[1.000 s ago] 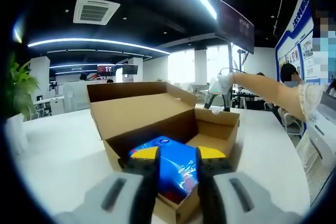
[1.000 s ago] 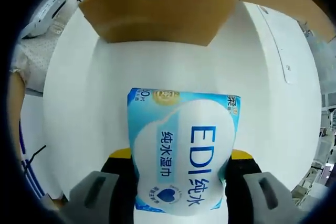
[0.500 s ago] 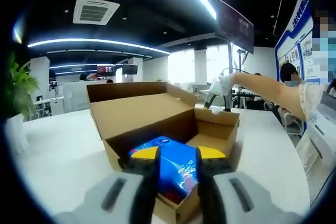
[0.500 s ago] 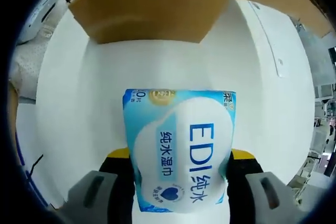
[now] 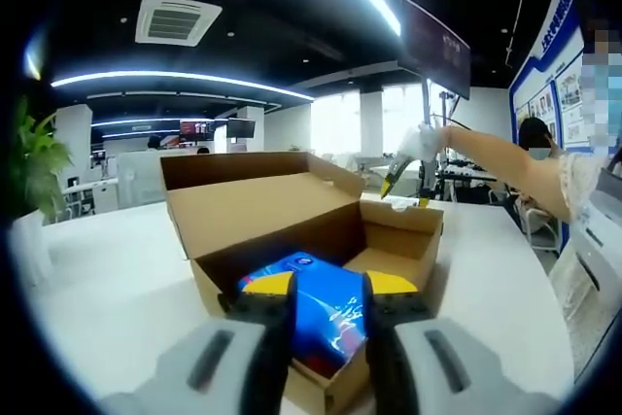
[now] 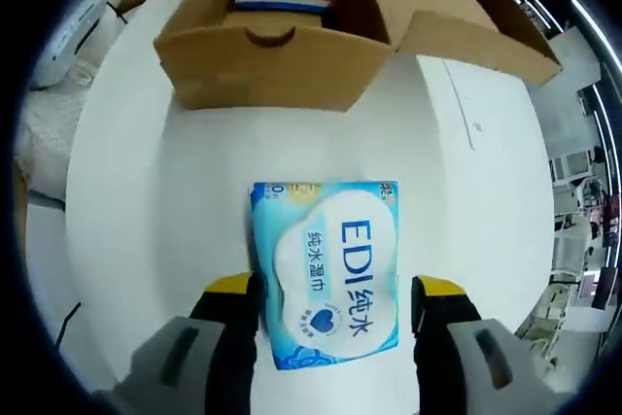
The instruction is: Operate the shoe box by opening the lid, removing the specified soft item, and placing it in the target area until the item is outside and the box remains undamaged.
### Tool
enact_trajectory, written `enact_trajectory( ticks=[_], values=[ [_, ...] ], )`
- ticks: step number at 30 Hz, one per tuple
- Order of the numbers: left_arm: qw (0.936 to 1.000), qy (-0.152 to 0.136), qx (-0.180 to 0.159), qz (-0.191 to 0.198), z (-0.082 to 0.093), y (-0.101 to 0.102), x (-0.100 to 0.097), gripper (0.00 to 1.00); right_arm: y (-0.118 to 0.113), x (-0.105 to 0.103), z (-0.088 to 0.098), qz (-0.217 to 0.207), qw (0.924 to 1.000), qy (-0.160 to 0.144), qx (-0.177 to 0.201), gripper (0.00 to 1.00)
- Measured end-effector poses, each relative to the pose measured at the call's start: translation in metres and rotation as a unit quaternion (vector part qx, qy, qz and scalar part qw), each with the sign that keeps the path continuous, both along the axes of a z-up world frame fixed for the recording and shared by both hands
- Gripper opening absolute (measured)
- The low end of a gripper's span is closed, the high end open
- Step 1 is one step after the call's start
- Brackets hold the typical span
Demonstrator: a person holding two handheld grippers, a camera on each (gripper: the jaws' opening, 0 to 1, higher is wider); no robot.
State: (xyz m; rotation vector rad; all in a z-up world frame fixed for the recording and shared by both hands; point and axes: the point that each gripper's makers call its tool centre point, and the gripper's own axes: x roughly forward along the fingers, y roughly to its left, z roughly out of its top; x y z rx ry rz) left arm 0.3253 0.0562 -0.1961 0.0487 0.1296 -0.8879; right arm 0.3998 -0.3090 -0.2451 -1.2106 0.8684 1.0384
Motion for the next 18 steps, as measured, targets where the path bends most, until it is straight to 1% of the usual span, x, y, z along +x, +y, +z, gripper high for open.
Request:
enact_trajectory(
  ticks=[2, 4, 5, 6, 11, 13, 14, 15, 17, 18],
  values=[
    [1.0000, 0.000, -0.001, 0.000, 0.000, 0.000, 0.000, 0.27, 0.004, 0.000, 0.013, -0.005, 0.9998, -0.013, 0.011, 0.58],
    [1.0000, 0.001, -0.002, 0.000, 0.000, 0.001, 0.001, 0.27, 0.009, 0.001, 0.023, -0.006, 0.9993, -0.028, 0.024, 0.51],
    [1.0000, 0.001, -0.002, 0.000, 0.000, 0.001, 0.001, 0.27, 0.013, 0.003, 0.032, -0.004, 0.9987, -0.043, 0.029, 0.46],
    [1.0000, 0.001, -0.002, 0.000, 0.000, 0.002, 0.001, 0.27, 0.016, 0.004, 0.038, 0.000, 0.9980, -0.054, 0.033, 0.44],
    [1.0000, 0.001, -0.002, 0.000, 0.000, 0.002, 0.002, 0.27, 0.033, 0.000, 0.056, 0.006, 0.9959, -0.069, 0.059, 0.41],
    [1.0000, 0.001, -0.003, 0.000, 0.001, 0.002, 0.002, 0.27, 0.048, -0.003, 0.063, 0.027, 0.9937, -0.072, 0.081, 0.40],
    [1.0000, 0.002, -0.004, 0.000, 0.000, 0.002, 0.002, 0.27, 0.054, -0.005, 0.065, 0.030, 0.9928, -0.071, 0.092, 0.40],
    [1.0000, 0.004, -0.006, 0.000, 0.000, 0.002, 0.003, 0.27, 0.064, -0.007, 0.070, 0.034, 0.9906, -0.072, 0.111, 0.40],
    [0.9999, 0.006, -0.009, -0.001, 0.000, 0.002, 0.003, 0.27, 0.078, -0.009, 0.079, 0.045, 0.9886, -0.080, 0.119, 0.37],
    [0.9999, 0.006, -0.009, -0.001, 0.001, 0.002, 0.003, 0.27, 0.085, -0.010, 0.082, 0.054, 0.9873, -0.085, 0.123, 0.34]
  ],
)
